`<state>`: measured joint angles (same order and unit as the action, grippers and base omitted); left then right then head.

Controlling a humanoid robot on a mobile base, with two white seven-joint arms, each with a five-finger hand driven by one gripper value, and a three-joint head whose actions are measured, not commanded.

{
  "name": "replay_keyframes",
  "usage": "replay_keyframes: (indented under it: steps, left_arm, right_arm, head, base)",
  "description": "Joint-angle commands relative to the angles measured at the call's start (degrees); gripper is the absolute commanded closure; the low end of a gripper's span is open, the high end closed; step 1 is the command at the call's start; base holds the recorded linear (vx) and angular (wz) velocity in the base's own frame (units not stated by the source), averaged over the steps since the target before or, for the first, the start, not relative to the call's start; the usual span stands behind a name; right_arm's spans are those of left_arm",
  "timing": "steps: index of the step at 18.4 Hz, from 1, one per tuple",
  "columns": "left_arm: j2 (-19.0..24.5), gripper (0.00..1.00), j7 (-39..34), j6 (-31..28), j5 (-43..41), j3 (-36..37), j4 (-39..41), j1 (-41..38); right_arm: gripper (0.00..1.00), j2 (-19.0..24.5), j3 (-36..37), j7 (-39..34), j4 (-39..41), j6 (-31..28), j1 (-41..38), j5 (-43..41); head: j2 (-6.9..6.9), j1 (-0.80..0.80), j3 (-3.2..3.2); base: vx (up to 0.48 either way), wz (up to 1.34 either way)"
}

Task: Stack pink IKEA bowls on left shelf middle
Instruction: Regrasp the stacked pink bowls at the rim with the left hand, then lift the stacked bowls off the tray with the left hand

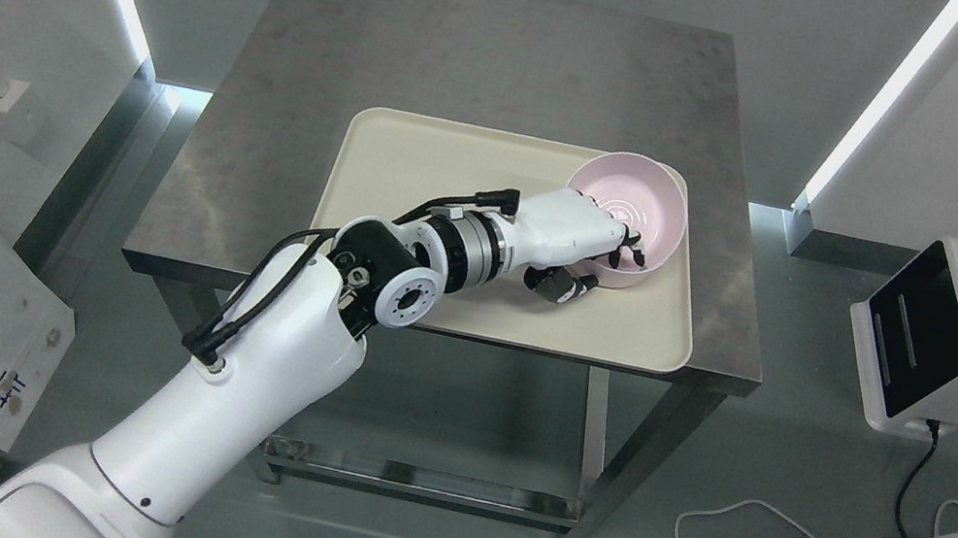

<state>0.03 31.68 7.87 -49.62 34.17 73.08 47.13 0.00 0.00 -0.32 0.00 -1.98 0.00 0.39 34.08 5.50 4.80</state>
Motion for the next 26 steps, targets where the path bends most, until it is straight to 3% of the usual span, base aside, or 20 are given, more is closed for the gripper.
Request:
replay_keyframes:
  steps: [1,8,15,23,26]
  left_arm:
    - [0.97,0.99,-0.13,1.27,0.93,-2.35,-0.3,-0.02]
    - [0.97,1.0,0.4,1.62,5.49,-9.11,1.28,2.61]
    - [0.97,0.99,1.28,6.53,5.76,-16.67,2.25,2.18]
    - [0.97,0.99,5.49,17.42,5.76,-31.42,9.97,-5.19]
    - [0.97,0.99,8.65,25.93,5.93,-40.12,12.17,-7.75]
  right_arm:
    - [0.0,-1.0,0.62,-0.03,1.93,-0.04,-1.67,-0.39]
    - [0.0,-1.0,0.62,-0.03,1.93,0.04,-1.67,-0.39]
    - [0.0,-1.0,0.7,-0.03,1.93,-0.04,-1.67,-0.39]
    - [0.0,-1.0,0.62,-0.03,1.93,-0.04,-1.67,-0.39]
    - [0.0,-1.0,0.7,-0.03,1.93,-0.04,-1.67,-0.39]
  head:
    - [0.0,0.0,0.0]
    - [0.0,0.0,0.0]
    - [0.0,0.0,0.0]
    - [0.0,0.0,0.0]
    - [0.0,0.0,0.0]
  base:
    - [0.0,0.0]
    - [0.0,0.0]
    - [0.0,0.0]
    - [0.0,0.0]
    - [0.0,0.0]
